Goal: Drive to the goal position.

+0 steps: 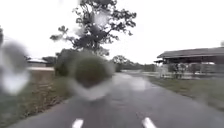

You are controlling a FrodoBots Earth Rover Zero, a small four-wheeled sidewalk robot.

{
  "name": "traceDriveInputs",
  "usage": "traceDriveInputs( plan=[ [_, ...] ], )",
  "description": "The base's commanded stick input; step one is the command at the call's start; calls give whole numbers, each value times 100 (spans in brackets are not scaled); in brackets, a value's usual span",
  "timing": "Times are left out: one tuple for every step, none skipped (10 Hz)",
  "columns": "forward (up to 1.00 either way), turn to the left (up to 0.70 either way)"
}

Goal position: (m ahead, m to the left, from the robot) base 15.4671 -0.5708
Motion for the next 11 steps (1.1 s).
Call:
traceDriveInputs(
  plan=[
    [70,0],
    [70,0],
    [70,0],
    [70,0],
    [70,0],
    [70,0],
    [70,0],
    [70,0],
    [70,0],
    [70,0],
    [70,0]
  ],
)
